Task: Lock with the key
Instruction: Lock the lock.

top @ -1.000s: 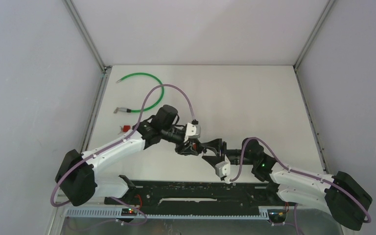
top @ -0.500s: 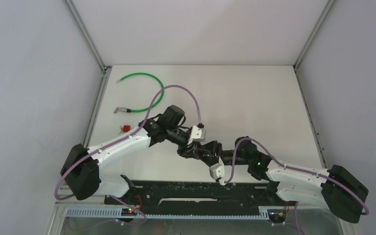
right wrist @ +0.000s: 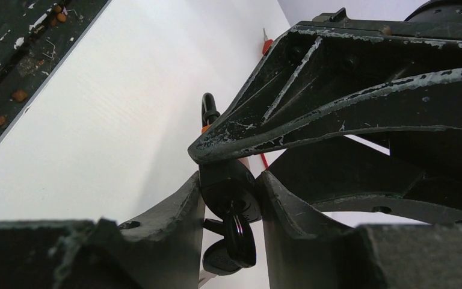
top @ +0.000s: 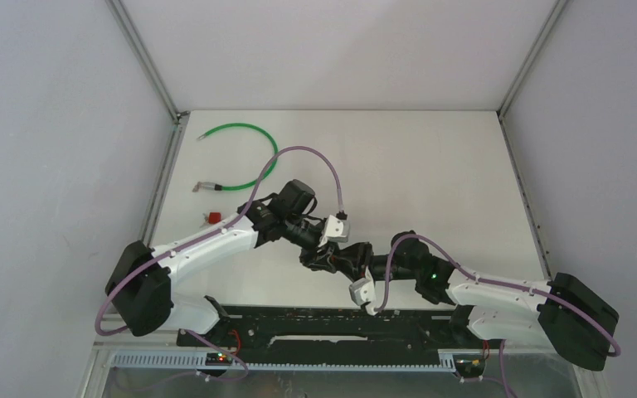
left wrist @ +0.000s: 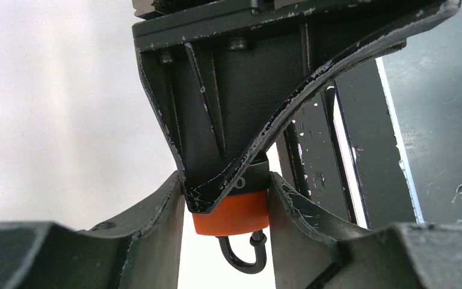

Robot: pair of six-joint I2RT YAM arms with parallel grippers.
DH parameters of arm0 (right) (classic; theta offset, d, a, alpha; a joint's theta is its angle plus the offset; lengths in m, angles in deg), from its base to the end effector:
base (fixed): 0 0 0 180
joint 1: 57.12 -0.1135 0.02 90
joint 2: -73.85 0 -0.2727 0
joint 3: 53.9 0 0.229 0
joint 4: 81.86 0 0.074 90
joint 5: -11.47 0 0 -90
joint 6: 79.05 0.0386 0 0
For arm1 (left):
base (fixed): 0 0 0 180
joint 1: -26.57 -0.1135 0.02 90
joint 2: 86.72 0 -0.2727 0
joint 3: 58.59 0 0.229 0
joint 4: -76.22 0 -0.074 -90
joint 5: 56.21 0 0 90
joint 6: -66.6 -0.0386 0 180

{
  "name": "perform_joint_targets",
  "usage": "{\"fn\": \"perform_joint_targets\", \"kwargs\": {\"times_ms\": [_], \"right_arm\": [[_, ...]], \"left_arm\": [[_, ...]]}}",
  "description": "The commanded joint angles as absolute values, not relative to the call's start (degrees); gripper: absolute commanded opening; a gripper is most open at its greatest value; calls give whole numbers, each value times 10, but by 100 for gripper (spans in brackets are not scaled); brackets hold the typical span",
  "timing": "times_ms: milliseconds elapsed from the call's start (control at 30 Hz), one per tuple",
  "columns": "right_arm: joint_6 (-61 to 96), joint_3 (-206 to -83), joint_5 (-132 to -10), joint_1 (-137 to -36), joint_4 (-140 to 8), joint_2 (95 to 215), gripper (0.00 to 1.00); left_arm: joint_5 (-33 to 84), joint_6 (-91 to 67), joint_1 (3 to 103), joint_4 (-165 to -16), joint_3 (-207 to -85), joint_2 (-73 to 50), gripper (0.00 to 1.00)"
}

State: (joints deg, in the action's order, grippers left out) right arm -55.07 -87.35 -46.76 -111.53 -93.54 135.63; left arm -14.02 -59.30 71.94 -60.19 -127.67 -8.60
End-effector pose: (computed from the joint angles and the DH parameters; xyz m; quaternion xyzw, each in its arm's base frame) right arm 0.0969 0.1704 0.2145 -0.7507 0.2413 0.1603 0.5937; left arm 0.1557 -0.1985 0.2650 0.6625 0.5727 -0.4067 0.2602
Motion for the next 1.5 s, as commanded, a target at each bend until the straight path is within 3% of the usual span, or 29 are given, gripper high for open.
{"fn": "perform_joint_targets", "kwargs": {"times_ms": [0, 167, 233, 267, 300, 333, 633, 933, 1067, 1367, 1467], "right_arm": [[-528, -907, -465, -1110, -914, 1360, 0], [-492, -908, -435, -1082, -922, 1353, 0], [-465, -908, -412, -1063, -931, 1355, 0], [-453, -908, -400, -1054, -940, 1356, 0], [-442, -906, -392, -1048, -949, 1359, 0], [-429, -904, -385, -1042, -960, 1362, 0], [-300, -894, -338, -973, -1052, 1393, 0], [-15, -891, -292, -879, -1241, 1433, 0], [179, -900, -392, -842, -1281, 1444, 0], [354, -871, -299, -762, -1529, 1515, 0], [356, -872, -278, -759, -1536, 1516, 0]], "left_arm": [[-133, -576, 722, -664, -1289, -113, 10], [-84, -527, 723, -756, -1244, -154, 38], [-50, -505, 722, -812, -1218, -181, 59], [-29, -493, 722, -838, -1205, -192, 73], [-11, -479, 721, -863, -1190, -204, 94], [9, -470, 722, -890, -1174, -215, 99], [136, -445, 721, -1004, -1102, -269, 100], [194, -440, 721, -1098, -1044, -309, 100], [173, -437, 721, -1090, -1049, -307, 96], [166, -429, 721, -1101, -1042, -327, 95], [139, -421, 722, -1098, -1047, -328, 94]]}}
